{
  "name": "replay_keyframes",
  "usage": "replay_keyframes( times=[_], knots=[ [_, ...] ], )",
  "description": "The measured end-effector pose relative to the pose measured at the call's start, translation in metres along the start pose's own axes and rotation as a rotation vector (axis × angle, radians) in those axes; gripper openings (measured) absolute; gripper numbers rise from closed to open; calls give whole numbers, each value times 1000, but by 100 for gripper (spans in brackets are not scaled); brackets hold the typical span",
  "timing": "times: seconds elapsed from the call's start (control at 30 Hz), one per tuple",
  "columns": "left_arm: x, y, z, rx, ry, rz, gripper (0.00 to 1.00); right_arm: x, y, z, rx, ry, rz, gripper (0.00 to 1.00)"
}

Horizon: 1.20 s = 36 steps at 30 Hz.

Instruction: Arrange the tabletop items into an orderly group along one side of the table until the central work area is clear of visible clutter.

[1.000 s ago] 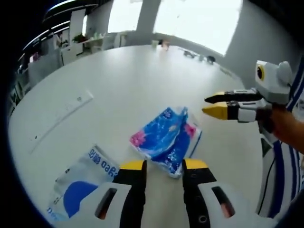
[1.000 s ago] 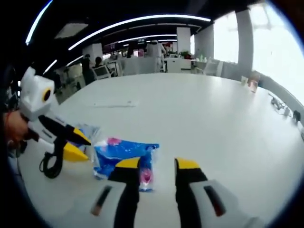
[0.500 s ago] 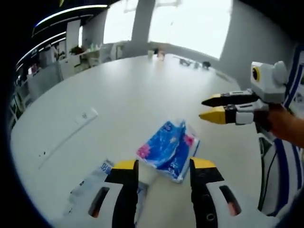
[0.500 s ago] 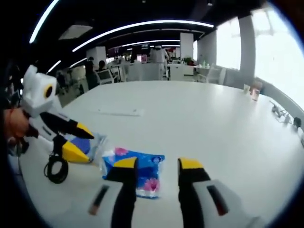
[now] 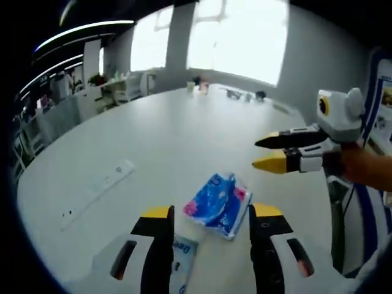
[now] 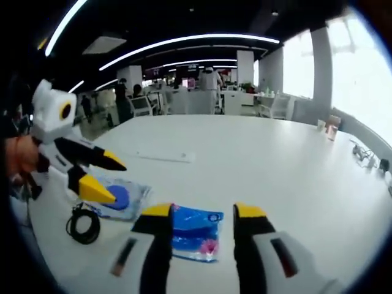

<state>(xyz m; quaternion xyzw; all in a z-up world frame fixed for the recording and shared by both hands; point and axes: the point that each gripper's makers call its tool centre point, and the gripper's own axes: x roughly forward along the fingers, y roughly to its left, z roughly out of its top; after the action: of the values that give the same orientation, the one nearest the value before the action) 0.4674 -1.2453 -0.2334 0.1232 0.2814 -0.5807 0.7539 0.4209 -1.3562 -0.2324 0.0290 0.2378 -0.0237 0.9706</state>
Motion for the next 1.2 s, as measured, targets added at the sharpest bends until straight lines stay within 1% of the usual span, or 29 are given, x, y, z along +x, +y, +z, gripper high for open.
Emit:
replay_keyframes(
  times=[0.03,0.2,0.37,0.53,0.67,0.87,1.2],
  knots=[
    [-4,1,4,6,-16,4,46,-1,1,1,-4,-1,0,36],
    [-19,1,14,12,-48,1,46,-5,11,10,-9,-20,10,37],
    [-32,1,15,28,-54,-1,45,-9,21,18,-11,-32,22,39],
    [-51,6,14,25,-71,16,45,-11,38,25,-16,-42,44,43],
    [-65,8,13,27,-81,26,45,-11,54,27,-20,-40,67,44],
    [-85,12,8,32,-91,47,45,-12,76,32,-26,-45,93,44],
    [-116,23,-10,11,-93,84,44,-12,109,32,-42,-40,134,43]
  ],
)
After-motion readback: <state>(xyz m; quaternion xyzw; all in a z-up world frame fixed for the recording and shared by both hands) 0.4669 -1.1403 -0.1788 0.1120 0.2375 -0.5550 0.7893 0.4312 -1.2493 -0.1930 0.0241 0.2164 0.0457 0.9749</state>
